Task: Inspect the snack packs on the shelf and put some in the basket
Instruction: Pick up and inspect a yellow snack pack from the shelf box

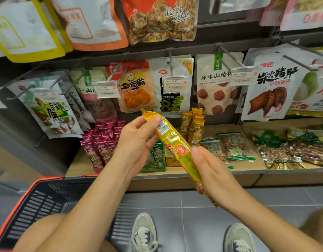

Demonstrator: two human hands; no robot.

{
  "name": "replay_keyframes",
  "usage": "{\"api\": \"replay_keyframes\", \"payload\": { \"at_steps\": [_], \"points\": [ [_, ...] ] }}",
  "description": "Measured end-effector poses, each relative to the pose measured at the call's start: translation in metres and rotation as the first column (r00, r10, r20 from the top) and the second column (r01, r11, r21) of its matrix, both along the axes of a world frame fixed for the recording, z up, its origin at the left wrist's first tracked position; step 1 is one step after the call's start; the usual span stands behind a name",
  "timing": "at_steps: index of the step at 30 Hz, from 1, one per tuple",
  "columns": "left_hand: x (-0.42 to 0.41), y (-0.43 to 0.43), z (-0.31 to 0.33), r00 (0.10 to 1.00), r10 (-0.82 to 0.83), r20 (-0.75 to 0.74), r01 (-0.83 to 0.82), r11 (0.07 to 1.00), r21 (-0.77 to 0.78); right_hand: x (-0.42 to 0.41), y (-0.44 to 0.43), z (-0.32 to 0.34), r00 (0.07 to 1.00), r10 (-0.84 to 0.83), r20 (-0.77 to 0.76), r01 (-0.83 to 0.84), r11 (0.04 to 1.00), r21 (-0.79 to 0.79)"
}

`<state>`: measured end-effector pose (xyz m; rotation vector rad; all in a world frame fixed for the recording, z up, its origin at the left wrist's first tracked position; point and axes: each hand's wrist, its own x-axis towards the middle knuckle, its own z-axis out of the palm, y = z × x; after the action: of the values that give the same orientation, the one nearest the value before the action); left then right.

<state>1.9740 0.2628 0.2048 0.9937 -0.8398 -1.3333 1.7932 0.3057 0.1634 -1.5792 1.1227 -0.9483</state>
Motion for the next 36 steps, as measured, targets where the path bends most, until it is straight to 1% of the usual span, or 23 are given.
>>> {"api": "replay_keyframes", "payload": {
  "at_steps": [4,7,12,14,15,16,18,19,20,21,24,26,29,31,36],
  "points": [
    [-0.015,0.007,-0.006,0.994,-0.111,-0.021,0.112,0.993,0.048,0.0,-0.004,-0.002,0.999,-0.036,-0.038,0.035,0.999,-0.013],
    [-0.018,0.008,-0.006,0.985,-0.171,-0.015,0.172,0.984,0.048,0.001,-0.007,-0.008,0.999,-0.024,-0.043,0.025,1.0,0.004],
    [-0.022,0.011,-0.008,0.961,-0.257,0.104,0.251,0.966,0.061,0.006,-0.011,-0.008,0.995,0.026,0.1,-0.033,0.997,0.071],
    [-0.021,0.011,-0.007,0.945,-0.228,0.234,0.226,0.973,0.039,0.01,-0.018,-0.004,0.993,0.068,0.095,-0.08,0.988,0.129],
    [-0.02,0.012,-0.006,0.917,-0.21,0.34,0.22,0.976,0.01,0.011,-0.022,-0.001,0.994,0.059,0.095,-0.072,0.987,0.146],
    [-0.02,0.013,-0.006,0.863,-0.199,0.464,0.236,0.972,-0.021,0.01,-0.025,0.001,0.992,0.057,0.117,-0.072,0.989,0.126],
    [-0.023,0.019,-0.009,0.688,-0.203,0.697,0.317,0.948,-0.037,0.003,-0.027,0.005,0.981,0.057,0.184,-0.066,0.997,0.045],
    [-0.027,0.022,-0.012,0.602,-0.205,0.771,0.345,0.938,-0.02,-0.001,-0.026,0.009,0.975,0.051,0.216,-0.059,0.998,0.028],
    [-0.032,0.026,-0.015,0.554,-0.208,0.806,0.355,0.935,-0.003,-0.005,-0.027,0.01,0.968,0.027,0.248,-0.034,0.999,0.022],
    [-0.036,0.028,-0.018,0.544,-0.206,0.813,0.349,0.937,0.004,-0.011,-0.024,0.011,0.963,0.005,0.27,-0.01,1.0,0.016],
    [-0.042,0.028,-0.024,0.581,-0.195,0.79,0.324,0.946,-0.005,-0.015,-0.027,0.014,0.942,-0.076,0.327,0.076,0.997,0.013],
    [-0.042,0.027,-0.028,0.569,-0.198,0.798,0.327,0.945,0.001,-0.019,-0.03,0.017,0.923,-0.149,0.355,0.148,0.988,0.03],
    [-0.04,0.027,-0.035,0.505,-0.274,0.818,0.361,0.928,0.088,-0.035,-0.038,0.023,0.827,-0.274,0.492,0.253,0.961,0.11],
    [-0.039,0.027,-0.038,0.507,-0.326,0.798,0.392,0.912,0.123,-0.044,-0.044,0.025,0.766,-0.334,0.55,0.303,0.941,0.149],
    [-0.024,0.022,-0.037,0.545,-0.403,0.735,0.439,0.884,0.16,-0.057,-0.051,0.027,0.657,-0.454,0.602,0.387,0.888,0.248]
  ]
}}
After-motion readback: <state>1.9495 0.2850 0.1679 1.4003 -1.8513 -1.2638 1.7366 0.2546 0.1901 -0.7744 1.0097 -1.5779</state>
